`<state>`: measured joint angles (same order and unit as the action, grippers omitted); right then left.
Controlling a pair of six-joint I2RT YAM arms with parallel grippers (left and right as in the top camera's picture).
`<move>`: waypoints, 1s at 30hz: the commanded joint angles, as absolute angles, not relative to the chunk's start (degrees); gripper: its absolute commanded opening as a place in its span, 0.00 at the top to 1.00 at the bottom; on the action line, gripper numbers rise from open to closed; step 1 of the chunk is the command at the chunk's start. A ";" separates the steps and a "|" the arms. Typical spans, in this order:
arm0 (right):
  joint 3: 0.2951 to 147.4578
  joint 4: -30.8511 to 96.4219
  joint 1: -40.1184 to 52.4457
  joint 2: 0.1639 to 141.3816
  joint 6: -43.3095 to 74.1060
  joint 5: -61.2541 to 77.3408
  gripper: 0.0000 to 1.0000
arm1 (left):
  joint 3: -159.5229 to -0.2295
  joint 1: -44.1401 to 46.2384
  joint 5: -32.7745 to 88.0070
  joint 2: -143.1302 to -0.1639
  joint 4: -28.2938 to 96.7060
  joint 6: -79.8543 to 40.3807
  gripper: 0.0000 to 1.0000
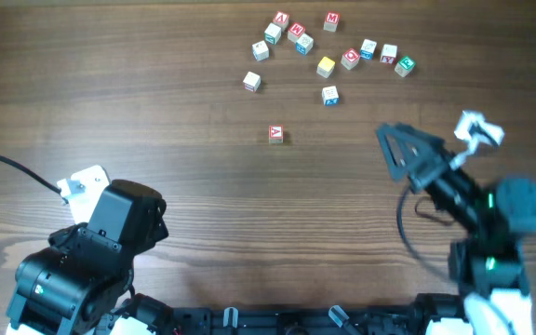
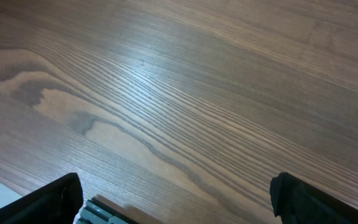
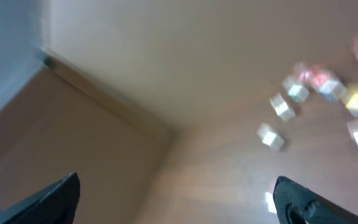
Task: Form a horizontal line
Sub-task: 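Reach the right gripper to the yellow W block in the cluster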
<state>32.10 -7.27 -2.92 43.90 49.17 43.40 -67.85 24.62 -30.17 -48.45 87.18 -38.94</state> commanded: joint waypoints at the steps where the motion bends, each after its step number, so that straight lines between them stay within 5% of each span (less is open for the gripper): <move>1: 41.50 3.44 -3.03 56.31 34.57 48.75 0.00 | -67.72 24.47 -30.26 -48.27 87.24 -39.92 0.00; 6: 51.81 17.19 -3.03 69.47 26.83 46.85 0.00 | -67.72 24.47 -30.26 -48.27 87.24 -39.92 0.00; 24: 56.69 2.42 5.26 86.30 15.81 19.90 0.00 | -67.72 24.47 -30.26 -48.27 87.24 -39.92 0.00; 30: 76.66 17.19 9.23 99.04 18.46 10.02 0.00 | -67.72 24.47 -30.26 -48.27 87.24 -39.92 0.00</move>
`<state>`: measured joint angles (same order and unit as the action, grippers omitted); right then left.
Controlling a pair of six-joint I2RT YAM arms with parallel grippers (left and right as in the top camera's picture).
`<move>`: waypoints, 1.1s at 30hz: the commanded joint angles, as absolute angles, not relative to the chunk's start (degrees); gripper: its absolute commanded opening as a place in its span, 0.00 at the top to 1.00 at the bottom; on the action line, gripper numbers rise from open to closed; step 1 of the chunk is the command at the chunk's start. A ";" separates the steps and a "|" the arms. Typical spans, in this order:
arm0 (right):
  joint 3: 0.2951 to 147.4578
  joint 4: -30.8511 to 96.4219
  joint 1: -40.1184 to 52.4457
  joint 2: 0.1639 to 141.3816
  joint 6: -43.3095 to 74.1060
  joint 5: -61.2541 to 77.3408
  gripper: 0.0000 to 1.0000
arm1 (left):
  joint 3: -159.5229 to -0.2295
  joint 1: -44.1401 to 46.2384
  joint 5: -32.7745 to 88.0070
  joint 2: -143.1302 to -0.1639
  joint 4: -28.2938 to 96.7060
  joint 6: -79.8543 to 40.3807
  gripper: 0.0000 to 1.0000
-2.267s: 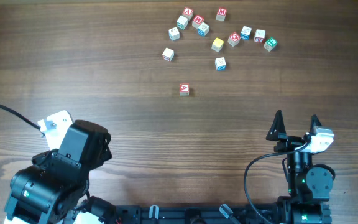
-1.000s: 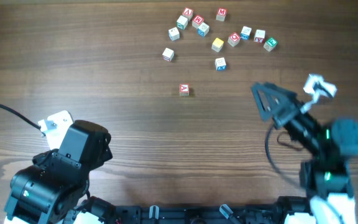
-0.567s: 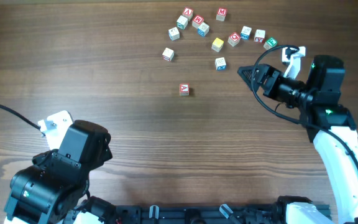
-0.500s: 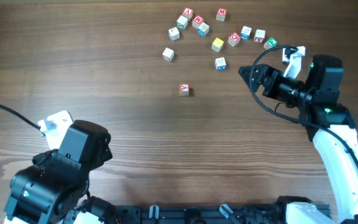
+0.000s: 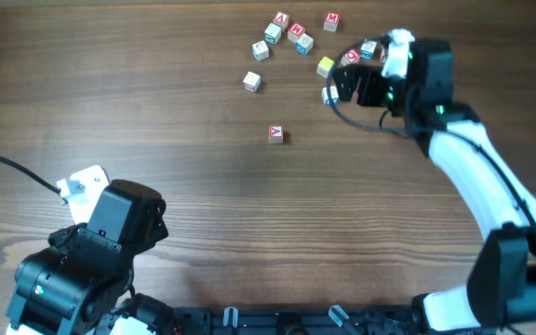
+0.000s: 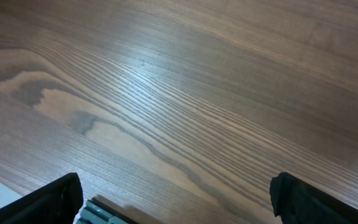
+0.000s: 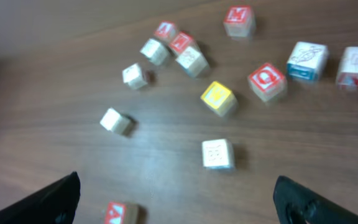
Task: Form a horizontal line
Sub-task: 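Reach the right gripper to the yellow W block in the cluster, then grasp the yellow W block and carry it beside the A block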
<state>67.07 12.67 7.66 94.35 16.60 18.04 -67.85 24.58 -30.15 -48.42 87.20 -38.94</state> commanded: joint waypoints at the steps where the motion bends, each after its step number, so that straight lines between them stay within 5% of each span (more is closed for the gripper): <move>1: 79.88 19.53 9.85 100.92 18.48 8.14 0.00 | -67.72 24.47 -30.26 -48.27 87.24 -39.92 0.00; 21: 94.83 12.05 15.79 131.87 36.10 -1.58 0.06 | -67.72 24.47 -30.26 -48.27 87.24 -39.92 0.00; 33: 94.83 8.40 15.86 135.68 34.52 -2.33 0.48 | -67.72 24.47 -30.26 -48.27 87.24 -39.92 0.00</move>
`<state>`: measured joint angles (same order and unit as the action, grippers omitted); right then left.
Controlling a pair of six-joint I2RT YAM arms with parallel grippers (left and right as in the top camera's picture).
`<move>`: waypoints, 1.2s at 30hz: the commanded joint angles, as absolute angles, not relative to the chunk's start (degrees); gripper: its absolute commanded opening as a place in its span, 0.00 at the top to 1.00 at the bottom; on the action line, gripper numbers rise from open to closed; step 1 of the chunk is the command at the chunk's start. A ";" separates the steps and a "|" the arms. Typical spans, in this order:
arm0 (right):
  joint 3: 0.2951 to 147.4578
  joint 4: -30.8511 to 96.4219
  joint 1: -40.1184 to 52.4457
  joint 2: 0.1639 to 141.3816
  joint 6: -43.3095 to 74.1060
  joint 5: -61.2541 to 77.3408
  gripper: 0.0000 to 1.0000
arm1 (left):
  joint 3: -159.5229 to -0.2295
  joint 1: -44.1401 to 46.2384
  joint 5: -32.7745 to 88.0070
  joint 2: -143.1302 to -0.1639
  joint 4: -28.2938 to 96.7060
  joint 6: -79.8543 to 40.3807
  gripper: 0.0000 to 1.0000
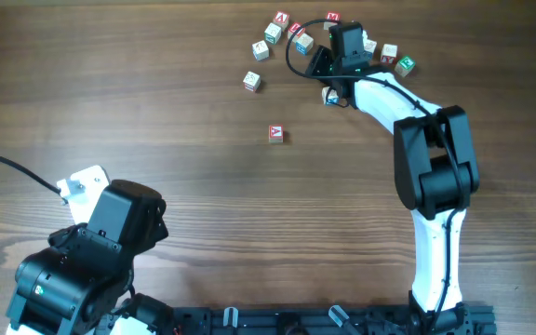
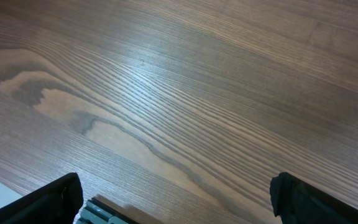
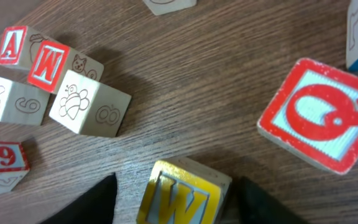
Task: Form a horizontal line
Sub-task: 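Grasp the yellow W block and carry it beside the A block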
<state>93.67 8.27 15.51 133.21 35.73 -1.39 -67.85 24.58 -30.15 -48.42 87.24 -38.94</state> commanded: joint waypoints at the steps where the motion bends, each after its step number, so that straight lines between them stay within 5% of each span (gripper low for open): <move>1: 94.83 8.36 15.86 135.76 34.41 -2.46 0.53 | -67.70 24.47 -30.26 -48.27 87.24 -39.92 0.00; 4: 94.89 7.38 15.86 135.74 31.79 -2.52 0.66 | -67.72 24.47 -30.26 -48.27 87.24 -39.94 0.00; 9: 95.04 7.70 15.86 132.81 23.40 -2.52 0.75 | -67.72 24.47 -30.26 -48.27 87.24 -39.92 0.00; 18: 95.04 24.29 16.03 110.15 22.44 3.75 0.76 | -67.72 24.47 -30.26 -48.27 87.24 -39.92 0.00; 24: 92.25 38.26 18.46 108.92 22.57 4.01 0.76 | -67.72 24.47 -30.26 -48.27 87.24 -39.92 0.00; 36: 73.63 24.45 26.09 111.28 22.50 3.73 0.71 | -67.72 24.47 -30.26 -48.27 87.22 -39.92 0.00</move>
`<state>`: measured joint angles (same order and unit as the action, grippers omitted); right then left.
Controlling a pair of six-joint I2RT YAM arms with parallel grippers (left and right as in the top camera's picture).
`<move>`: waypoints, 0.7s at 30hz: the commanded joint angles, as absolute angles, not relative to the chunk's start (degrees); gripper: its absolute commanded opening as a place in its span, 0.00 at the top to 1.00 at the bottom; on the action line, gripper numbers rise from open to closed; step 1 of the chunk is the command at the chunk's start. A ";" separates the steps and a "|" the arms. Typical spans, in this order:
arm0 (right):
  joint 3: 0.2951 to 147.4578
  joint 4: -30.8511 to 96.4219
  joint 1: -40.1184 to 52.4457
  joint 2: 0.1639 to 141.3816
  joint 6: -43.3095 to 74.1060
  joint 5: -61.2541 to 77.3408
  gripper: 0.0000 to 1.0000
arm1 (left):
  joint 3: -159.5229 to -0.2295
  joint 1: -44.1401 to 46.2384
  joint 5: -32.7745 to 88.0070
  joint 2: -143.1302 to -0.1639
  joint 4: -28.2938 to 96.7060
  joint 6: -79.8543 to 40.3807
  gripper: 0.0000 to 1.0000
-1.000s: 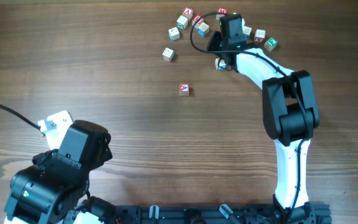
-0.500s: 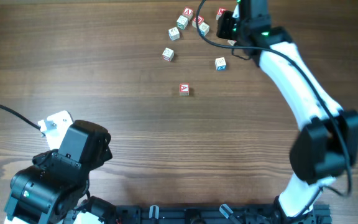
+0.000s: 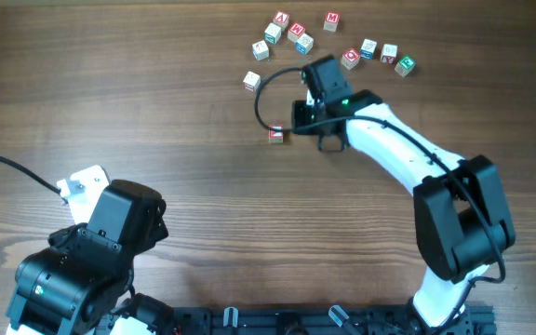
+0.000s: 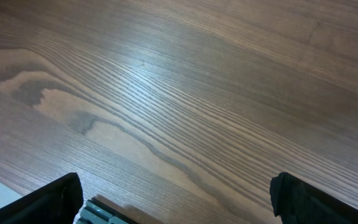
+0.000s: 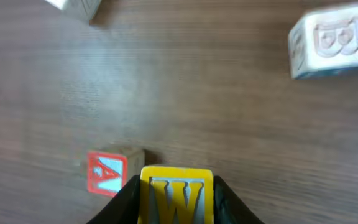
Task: Form a horizontal line
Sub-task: 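Grasp the yellow W block and carry it beside the A block, then set the W block right of the A block and open the gripper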
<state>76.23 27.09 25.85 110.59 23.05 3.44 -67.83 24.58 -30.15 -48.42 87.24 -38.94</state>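
My right gripper [image 5: 176, 200] is shut on a yellow block with a W [image 5: 176, 190]. It hangs just right of a lone red-and-white A block [image 5: 107, 172] on the wooden table. Overhead, the right gripper [image 3: 308, 126] sits close beside that red block [image 3: 275, 135], and the yellow block is hidden under it. Other letter blocks [image 3: 296, 31] lie scattered at the table's far edge. My left gripper [image 4: 176, 205] is open over bare wood at the near left, with nothing between its fingers.
A white block with a blue side [image 5: 332, 40] lies to the right beyond the gripper. Another pale block [image 3: 251, 81] lies far left of the red one. The left arm's base [image 3: 91, 251] fills the near left corner.
My right gripper was open around the yellow W block among the far cluster. Now it is shut on that block and has moved nearer, next to the lone red A block.
The right arm was first raised at the right, away from the blocks. Then it was over the far cluster, and after that low with its fingers around the yellow block. Now it holds that block beside the red A block. The left arm never moved.
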 commanded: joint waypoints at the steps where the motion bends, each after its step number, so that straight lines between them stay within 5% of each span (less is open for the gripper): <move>1: 71.72 21.78 26.09 111.28 22.50 3.73 0.70 | -67.72 24.47 -30.26 -48.27 87.24 -39.92 0.00; 21: 68.71 18.22 29.23 112.31 18.09 4.34 0.55 | -67.72 24.47 -30.26 -48.27 87.24 -39.92 0.00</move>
<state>68.77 18.33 29.26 111.44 19.11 3.86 -67.83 24.58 -30.15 -48.42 87.24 -38.94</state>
